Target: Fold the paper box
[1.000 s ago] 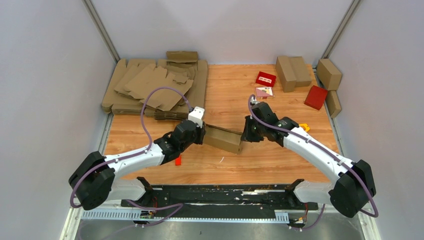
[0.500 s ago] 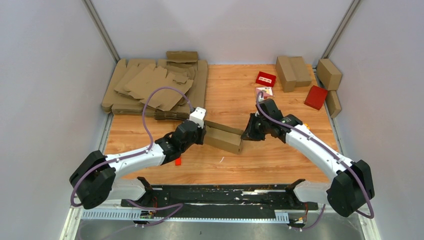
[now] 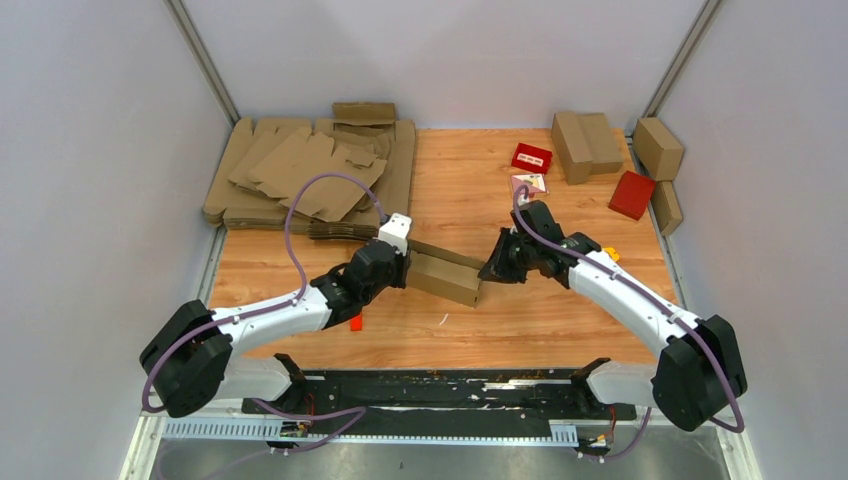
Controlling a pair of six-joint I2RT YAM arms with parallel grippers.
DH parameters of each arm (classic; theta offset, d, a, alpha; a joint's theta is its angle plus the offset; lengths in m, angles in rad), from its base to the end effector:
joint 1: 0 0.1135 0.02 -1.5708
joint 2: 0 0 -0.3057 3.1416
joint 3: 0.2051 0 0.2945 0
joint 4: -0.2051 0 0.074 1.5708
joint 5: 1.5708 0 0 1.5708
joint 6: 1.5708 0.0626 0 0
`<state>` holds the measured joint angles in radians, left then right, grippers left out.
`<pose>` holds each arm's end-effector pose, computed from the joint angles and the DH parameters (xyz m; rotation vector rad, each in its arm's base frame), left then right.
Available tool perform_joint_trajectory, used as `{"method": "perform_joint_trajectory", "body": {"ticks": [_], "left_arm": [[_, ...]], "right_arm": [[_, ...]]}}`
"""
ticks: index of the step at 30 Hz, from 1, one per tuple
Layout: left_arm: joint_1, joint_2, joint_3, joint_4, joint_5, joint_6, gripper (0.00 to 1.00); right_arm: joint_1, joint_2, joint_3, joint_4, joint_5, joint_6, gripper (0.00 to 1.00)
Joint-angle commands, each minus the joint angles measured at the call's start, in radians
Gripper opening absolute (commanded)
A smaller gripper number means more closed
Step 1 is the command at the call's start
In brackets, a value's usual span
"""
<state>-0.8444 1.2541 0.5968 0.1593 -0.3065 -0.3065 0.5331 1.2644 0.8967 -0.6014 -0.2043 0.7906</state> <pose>0.2181 -0.2171 0.2115 0.3648 2.0350 -0.3994 0.2476 0.1609 0.2458 0.2611 2.6842 0.7320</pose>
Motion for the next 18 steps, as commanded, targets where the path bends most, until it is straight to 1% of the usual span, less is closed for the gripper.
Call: {"method": "perform_joint_trajectory", "body": {"ticks": [1,12,18], "left_arm": [[-0.007,0.025,0.006,-0.061,0.023,0.006,0.29],[-0.007,0.024,0.007,-0.07,0.018,0.006,0.29],[-0.007,0.025,0.011,-0.069,0.02,0.001,0.29]], "right_arm": [[0.004,0.015,-0.024,0.063,-0.029,0.034,0.0],[0.018,-0.022,-0.073,0.026,0.065,-0.017,0.0],[0.059,0.01,-0.086,0.028,0.107,-0.018,0.0]]}}
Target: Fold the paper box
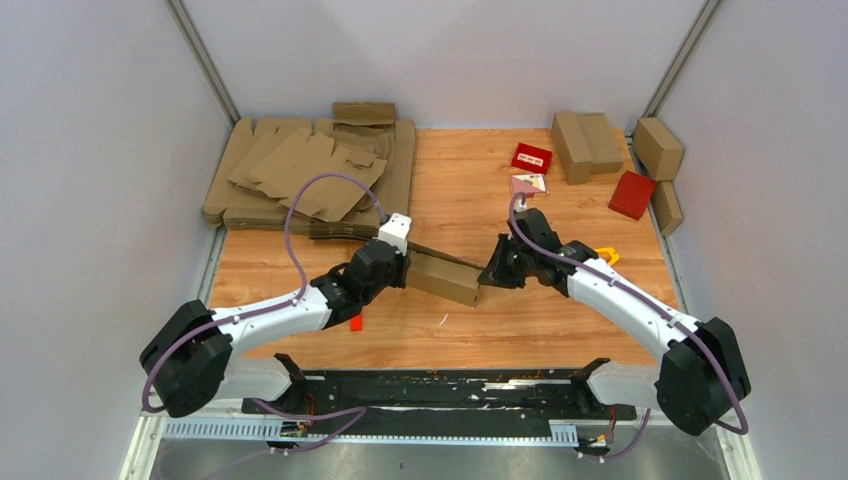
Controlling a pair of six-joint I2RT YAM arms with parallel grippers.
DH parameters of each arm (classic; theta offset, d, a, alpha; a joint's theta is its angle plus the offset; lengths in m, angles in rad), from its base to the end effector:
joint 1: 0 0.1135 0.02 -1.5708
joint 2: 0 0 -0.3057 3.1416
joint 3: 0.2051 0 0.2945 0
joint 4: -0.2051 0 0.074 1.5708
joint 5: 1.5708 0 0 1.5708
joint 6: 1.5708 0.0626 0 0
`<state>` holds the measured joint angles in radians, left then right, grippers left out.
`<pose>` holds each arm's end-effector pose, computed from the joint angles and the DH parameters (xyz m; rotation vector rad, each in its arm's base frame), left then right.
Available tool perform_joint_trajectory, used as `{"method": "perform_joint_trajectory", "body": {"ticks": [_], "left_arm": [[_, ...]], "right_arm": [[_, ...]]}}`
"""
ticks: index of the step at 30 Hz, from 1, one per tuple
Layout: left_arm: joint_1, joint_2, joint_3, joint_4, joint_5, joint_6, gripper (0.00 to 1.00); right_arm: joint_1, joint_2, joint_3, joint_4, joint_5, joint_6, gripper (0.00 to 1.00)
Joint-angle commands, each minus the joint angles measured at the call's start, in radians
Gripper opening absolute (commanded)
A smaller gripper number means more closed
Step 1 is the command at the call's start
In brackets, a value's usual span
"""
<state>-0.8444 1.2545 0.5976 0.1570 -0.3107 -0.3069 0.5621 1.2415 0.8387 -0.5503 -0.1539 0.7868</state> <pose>0.2183 -0.2169 0.2114 0.3623 2.0360 -0.3945 0.2391 0.1619 0.2342 0.2339 2.6587 0.6923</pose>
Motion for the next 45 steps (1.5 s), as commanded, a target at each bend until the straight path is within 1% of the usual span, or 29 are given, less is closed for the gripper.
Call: {"method": "perform_joint_trajectory", "body": {"ticks": [1,5,6,7,8,9,11,12,15,17,20,22,26,28,31,36,40,43,45], "left_arm": [[-0.007,0.025,0.011,-0.068,0.026,0.002,0.29],[-0.007,0.028,0.013,-0.072,0.027,0.002,0.29],[-0.007,0.027,0.015,-0.075,0.028,0.002,0.29],[-0.007,0.026,0.015,-0.076,0.028,0.002,0.29],[-0.008,0.023,0.017,-0.08,0.029,0.002,0.29],[-0.007,0.017,0.019,-0.086,0.028,0.004,0.3],[-0.007,0.007,0.016,-0.09,0.026,0.006,0.3],[-0.007,0.003,0.015,-0.089,0.026,0.005,0.3],[-0.007,0.004,0.016,-0.092,0.027,0.005,0.3],[-0.007,0.007,0.018,-0.095,0.028,0.005,0.3],[-0.007,0.01,0.02,-0.095,0.03,0.006,0.3],[-0.007,0.012,0.021,-0.094,0.027,0.006,0.3],[-0.007,0.013,0.022,-0.097,0.026,0.008,0.3],[-0.007,0.013,0.021,-0.095,0.03,0.008,0.3],[-0.007,0.003,0.021,-0.095,0.034,0.01,0.3],[-0.007,-0.023,0.017,-0.099,0.038,0.018,0.32],[-0.007,-0.022,0.018,-0.102,0.035,0.021,0.32],[-0.007,-0.016,0.018,-0.1,0.035,0.02,0.32],[-0.007,-0.009,0.019,-0.099,0.035,0.02,0.32]], "right_arm": [[0.037,0.039,-0.026,-0.025,0.067,-0.014,0.0],[0.054,0.049,-0.008,-0.06,0.115,-0.022,0.0],[0.057,0.045,-0.003,-0.071,0.127,-0.028,0.01],[0.058,0.039,0.001,-0.076,0.135,-0.035,0.04],[0.058,0.031,0.003,-0.079,0.142,-0.046,0.09],[0.059,0.022,0.003,-0.077,0.143,-0.059,0.18],[0.059,0.001,0.0,-0.061,0.131,-0.091,0.32],[0.06,-0.013,-0.003,-0.051,0.117,-0.105,0.42],[0.059,-0.062,-0.017,-0.013,0.07,-0.146,0.58],[0.059,-0.093,-0.018,0.0,0.043,-0.171,0.65],[0.059,-0.124,0.004,-0.013,0.029,-0.212,0.7],[0.058,-0.133,0.033,-0.038,0.035,-0.257,0.78],[0.059,-0.122,0.091,-0.067,0.032,-0.339,0.87],[0.058,-0.11,0.119,-0.067,0.025,-0.378,0.87],[0.059,-0.097,0.135,-0.02,0.019,-0.438,0.8],[0.058,-0.03,0.144,0.066,-0.022,-0.5,0.61],[0.06,0.045,0.151,0.091,-0.069,-0.506,0.46],[0.061,0.071,0.131,0.109,-0.101,-0.504,0.34],[0.063,0.07,0.105,0.122,-0.116,-0.503,0.24]]}}
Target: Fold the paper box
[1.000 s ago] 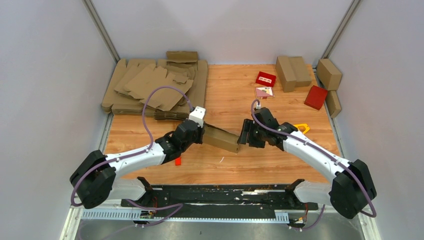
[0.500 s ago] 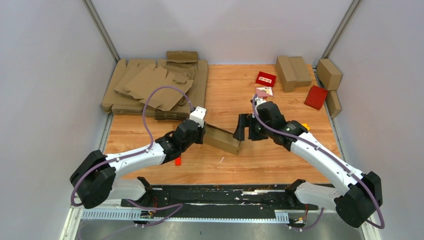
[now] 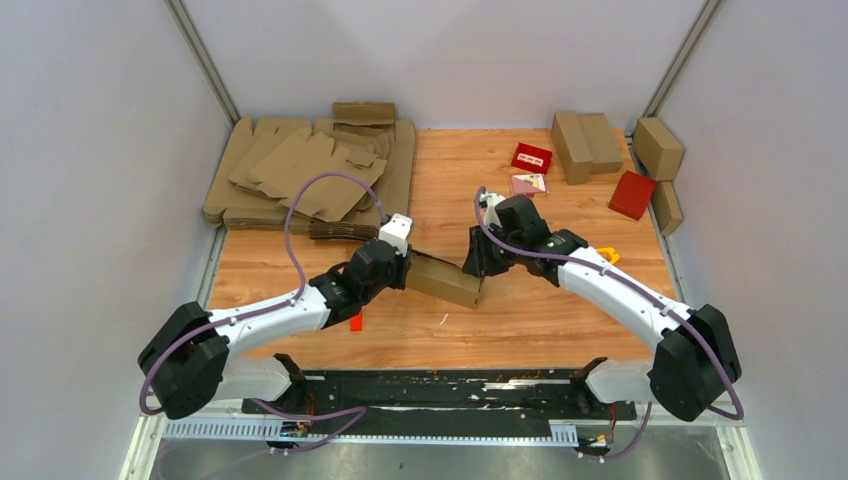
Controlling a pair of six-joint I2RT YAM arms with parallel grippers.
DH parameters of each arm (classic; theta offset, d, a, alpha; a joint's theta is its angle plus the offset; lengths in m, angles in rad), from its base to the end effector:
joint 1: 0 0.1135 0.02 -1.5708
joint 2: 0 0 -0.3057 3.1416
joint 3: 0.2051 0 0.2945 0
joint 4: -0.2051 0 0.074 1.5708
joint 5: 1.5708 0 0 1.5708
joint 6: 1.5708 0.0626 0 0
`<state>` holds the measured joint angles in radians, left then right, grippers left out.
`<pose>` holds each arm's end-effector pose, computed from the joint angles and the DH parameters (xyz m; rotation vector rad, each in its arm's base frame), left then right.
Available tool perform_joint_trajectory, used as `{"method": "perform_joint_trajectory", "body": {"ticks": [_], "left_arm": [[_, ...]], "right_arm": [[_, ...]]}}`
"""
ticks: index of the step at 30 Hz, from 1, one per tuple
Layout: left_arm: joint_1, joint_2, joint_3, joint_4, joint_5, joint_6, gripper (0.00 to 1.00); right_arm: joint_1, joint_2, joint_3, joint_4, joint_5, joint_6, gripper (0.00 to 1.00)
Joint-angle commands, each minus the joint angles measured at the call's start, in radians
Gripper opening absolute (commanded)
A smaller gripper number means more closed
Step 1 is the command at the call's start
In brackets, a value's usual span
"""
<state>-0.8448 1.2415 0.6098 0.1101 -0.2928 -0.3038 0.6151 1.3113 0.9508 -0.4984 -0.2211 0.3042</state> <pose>0.2162 -0.2164 0.2142 0.3857 2.0565 -0.3973 0.2540 0.1963 0.2611 -0.4924 2.4711 0.6657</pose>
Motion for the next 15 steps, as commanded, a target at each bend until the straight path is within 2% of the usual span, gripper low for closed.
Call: {"method": "perform_joint_trajectory", "body": {"ticks": [1,4,15], "left_arm": [[-0.007,0.008,0.008,-0.052,0.017,0.017,0.32],[-0.006,0.016,0.01,-0.049,0.017,0.016,0.32],[-0.007,0.017,0.017,-0.06,0.016,0.014,0.32]], "right_arm": [[0.01,-0.003,-0.022,0.077,-0.051,-0.02,0.19],[0.012,-0.009,-0.07,0.101,-0.054,-0.017,0.15],[0.017,0.022,-0.175,0.151,-0.047,-0.005,0.19]]}}
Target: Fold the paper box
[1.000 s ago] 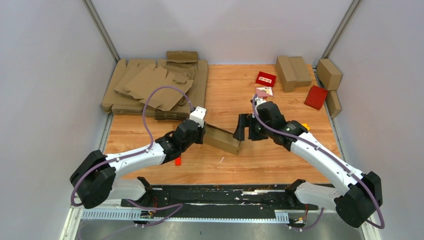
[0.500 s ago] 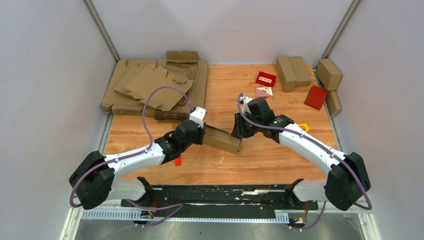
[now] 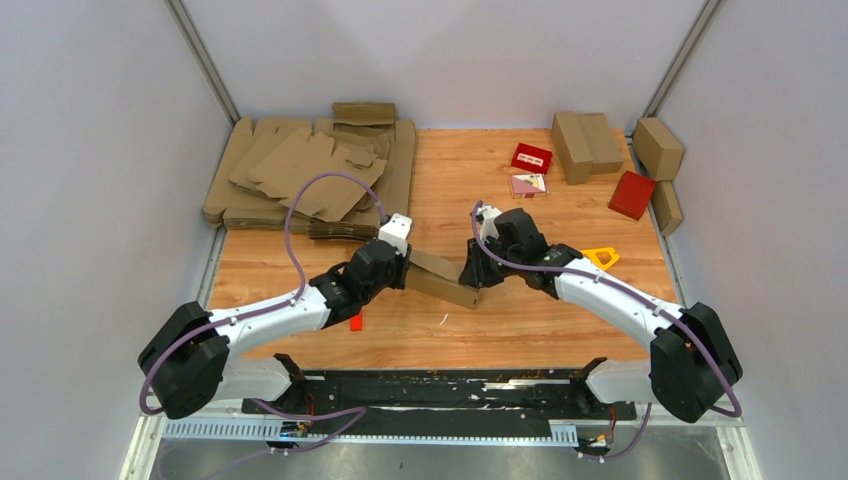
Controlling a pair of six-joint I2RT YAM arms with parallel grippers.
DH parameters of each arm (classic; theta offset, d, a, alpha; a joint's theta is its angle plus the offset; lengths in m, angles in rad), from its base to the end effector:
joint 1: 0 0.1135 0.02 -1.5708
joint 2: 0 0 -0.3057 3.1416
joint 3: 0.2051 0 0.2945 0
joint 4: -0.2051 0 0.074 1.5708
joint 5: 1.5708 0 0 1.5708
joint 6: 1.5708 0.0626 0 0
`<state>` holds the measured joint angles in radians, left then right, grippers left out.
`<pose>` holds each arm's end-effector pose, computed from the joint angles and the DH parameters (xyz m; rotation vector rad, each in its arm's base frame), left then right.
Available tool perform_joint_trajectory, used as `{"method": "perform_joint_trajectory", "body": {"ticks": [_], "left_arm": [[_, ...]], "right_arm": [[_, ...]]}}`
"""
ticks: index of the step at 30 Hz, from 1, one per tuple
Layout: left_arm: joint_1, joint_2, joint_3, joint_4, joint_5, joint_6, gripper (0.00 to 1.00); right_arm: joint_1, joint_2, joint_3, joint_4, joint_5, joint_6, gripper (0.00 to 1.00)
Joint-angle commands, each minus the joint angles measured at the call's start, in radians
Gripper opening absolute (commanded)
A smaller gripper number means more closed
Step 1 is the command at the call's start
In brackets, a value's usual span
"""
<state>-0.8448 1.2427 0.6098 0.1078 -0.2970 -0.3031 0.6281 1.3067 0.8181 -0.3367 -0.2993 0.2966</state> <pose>0.2164 -0.2161 0.2136 0.3849 2.0586 -0.3908 0.2430 0.1993 0.2279 -0.5565 2.4356 0.7716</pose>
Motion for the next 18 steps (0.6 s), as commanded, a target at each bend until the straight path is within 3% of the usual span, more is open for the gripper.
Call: {"method": "perform_joint_trajectory", "body": {"ticks": [1,4,8,18], "left_arm": [[-0.007,0.013,0.02,-0.063,0.021,0.014,0.32],[-0.007,-0.008,0.043,-0.117,0.031,0.016,0.37],[-0.007,-0.053,0.12,-0.317,0.061,0.023,0.47],[0.013,-0.216,0.189,-0.498,0.136,-0.037,0.53]], "right_arm": [[0.004,0.026,-0.04,-0.013,0.034,0.002,0.19],[0.004,0.023,-0.022,-0.027,0.041,0.0,0.2],[0.004,0.019,0.004,-0.052,0.063,-0.011,0.21],[0.004,0.025,0.012,-0.05,0.057,-0.011,0.22]]}}
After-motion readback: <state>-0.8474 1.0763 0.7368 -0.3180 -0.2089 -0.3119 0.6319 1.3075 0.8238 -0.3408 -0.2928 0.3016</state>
